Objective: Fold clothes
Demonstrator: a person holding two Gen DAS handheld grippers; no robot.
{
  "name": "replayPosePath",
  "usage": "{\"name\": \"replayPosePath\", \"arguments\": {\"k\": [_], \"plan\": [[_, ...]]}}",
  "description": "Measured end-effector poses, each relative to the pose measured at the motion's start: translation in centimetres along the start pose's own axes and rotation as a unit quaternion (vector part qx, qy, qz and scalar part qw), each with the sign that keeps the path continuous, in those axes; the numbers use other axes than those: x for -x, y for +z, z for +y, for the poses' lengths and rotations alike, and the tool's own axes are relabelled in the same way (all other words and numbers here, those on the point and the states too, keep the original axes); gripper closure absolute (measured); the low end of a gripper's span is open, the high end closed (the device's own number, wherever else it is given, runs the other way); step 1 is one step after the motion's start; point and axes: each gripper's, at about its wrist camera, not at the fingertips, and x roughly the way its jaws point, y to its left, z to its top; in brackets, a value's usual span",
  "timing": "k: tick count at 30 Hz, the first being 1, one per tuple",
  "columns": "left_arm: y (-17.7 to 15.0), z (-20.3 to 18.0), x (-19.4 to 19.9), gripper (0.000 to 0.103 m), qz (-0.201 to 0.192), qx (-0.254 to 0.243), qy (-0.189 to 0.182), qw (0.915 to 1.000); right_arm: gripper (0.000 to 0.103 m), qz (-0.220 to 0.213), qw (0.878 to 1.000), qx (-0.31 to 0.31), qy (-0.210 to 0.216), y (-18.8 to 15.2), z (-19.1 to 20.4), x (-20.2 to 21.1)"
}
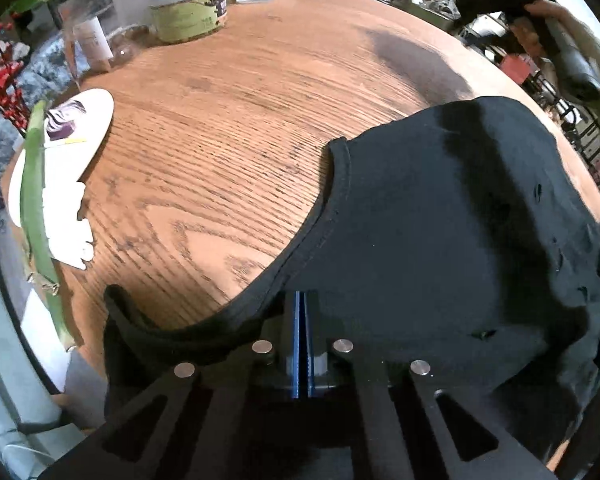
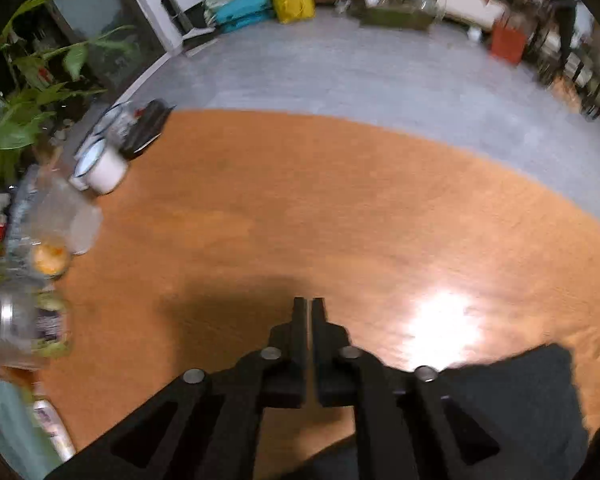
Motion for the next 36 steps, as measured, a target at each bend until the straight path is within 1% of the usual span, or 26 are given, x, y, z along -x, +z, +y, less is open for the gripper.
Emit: {"name": "replayPosePath", "arguments": {"k": [1,2,3,5,7,8,10,11,12,13,14,15,16,17,18,19,20,21,22,25,27,29,31,34,36], "plan": [[-0.3,-0.3,-1.2,0.098,0.001,0.001,-0.007,1.0,0.045,0.008,1.0,-0.002,-0.001,-0.1,-0.4,0.0],[-1.2,-0.8,-2.1,0.099,0.001,0.003,-0.013,0.9999,0.042,0.017,1.0,-0.007,-0.003,-0.4,-1.1,0.1],[-1.5,-0.9,-2.5,0.099,0.001,0.004,-0.019,0.9998,0.039,0.027,0.999,-0.01,-0.023,-0.7,-1.9,0.1],[-1.3,-0.5,-2.6,0.099,0.004,0.006,-0.028,0.9996,0.029,0.044,0.996,-0.02,-0.073,-1.7,-4.7,0.8],[-1.2,-0.2,-2.9,0.099,0.01,0.011,-0.039,0.9991,0.029,0.077,0.99,-0.05,-0.109,-2.8,-7.9,0.9],[-1.1,-0.1,-3.0,0.099,0.013,0.014,-0.044,0.9988,0.029,0.091,0.987,-0.071,-0.113,-3.3,-9.5,0.7],[-2.4,0.2,-2.9,0.099,0.021,0.021,-0.053,0.9982,0.029,0.11,0.983,-0.11,-0.099,-3.9,-11.8,0.0],[-2.7,0.3,-2.9,0.099,0.025,0.024,-0.057,0.9978,0.03,0.111,0.982,-0.127,-0.08,-4.2,-12.7,-0.5],[-2.5,0.4,-3.1,0.099,0.028,0.026,-0.06,0.9975,0.031,0.113,0.982,-0.137,-0.065,-4.3,-13.1,-0.9],[-2.3,0.5,-3.2,0.099,0.03,0.028,-0.064,0.9971,0.031,0.11,0.982,-0.137,-0.062,-4.4,-13.0,-1.2],[-2.1,0.6,-3.3,0.099,0.033,0.031,-0.067,0.9967,0.028,0.106,0.983,-0.135,-0.063,-4.4,-12.9,-1.4],[-1.9,0.7,-3.4,0.099,0.034,0.032,-0.068,0.9966,0.031,0.101,0.984,-0.134,-0.063,-4.4,-12.7,-1.6],[-1.7,0.6,-3.5,0.099,0.034,0.032,-0.066,0.9967,0.04,0.098,0.985,-0.117,-0.084,-4.3,-12.1,-1.8],[-1.5,0.6,-3.6,0.099,0.033,0.033,-0.064,0.9968,0.054,0.092,0.985,-0.09,-0.111,-4.1,-11.2,-1.9],[-1.3,0.5,-3.7,0.099,0.032,0.033,-0.063,0.997,0.059,0.085,0.987,-0.066,-0.121,-3.7,-10.3,-2.1],[-1.1,0.5,-3.8,0.099,0.03,0.034,-0.059,0.9972,0.076,0.079,0.988,-0.044,-0.126,-3.4,-9.5,-2.3],[-0.7,0.4,-3.9,0.099,0.027,0.035,-0.055,0.9975,0.079,0.077,0.988,-0.033,-0.127,-3.1,-9.1,-2.5],[0.0,0.1,-4.4,0.099,0.024,0.036,-0.05,0.9978,0.079,0.078,0.988,-0.026,-0.13,-2.7,-8.7,-2.7],[0.9,-0.3,-5.3,0.099,0.019,0.037,-0.045,0.9981,0.083,0.075,0.989,-0.021,-0.129,-2.3,-8.3,-2.9],[3.2,-0.6,-6.8,0.099,0.007,0.047,-0.033,0.9983,0.086,0.06,0.993,-0.026,-0.1,-0.4,-7.1,-3.7],[5.1,0.1,-7.5,0.099,-0.008,0.077,-0.031,0.9965,0.087,0.043,0.996,-0.038,-0.075,1.4,-6.1,-4.2],[7.3,0.7,-8.3,0.099,-0.026,0.099,-0.024,0.9945,0.088,0.021,0.997,-0.045,-0.059,3.4,-4.7,-4.9],[9.4,1.2,-9.0,0.099,-0.043,0.117,-0.015,0.9921,0.088,-0.015,0.998,-0.035,-0.049,5.4,-2.3,-5.0],[12.5,1.6,-10.0,0.099,-0.071,0.128,0.007,0.9892,0.088,-0.088,0.996,-0.022,-0.025,7.6,1.6,-4.0],[14.3,1.8,-10.7,0.099,-0.087,0.137,0.02,0.9866,0.081,-0.138,0.99,-0.025,0.003,8.1,3.1,-2.2]]}}
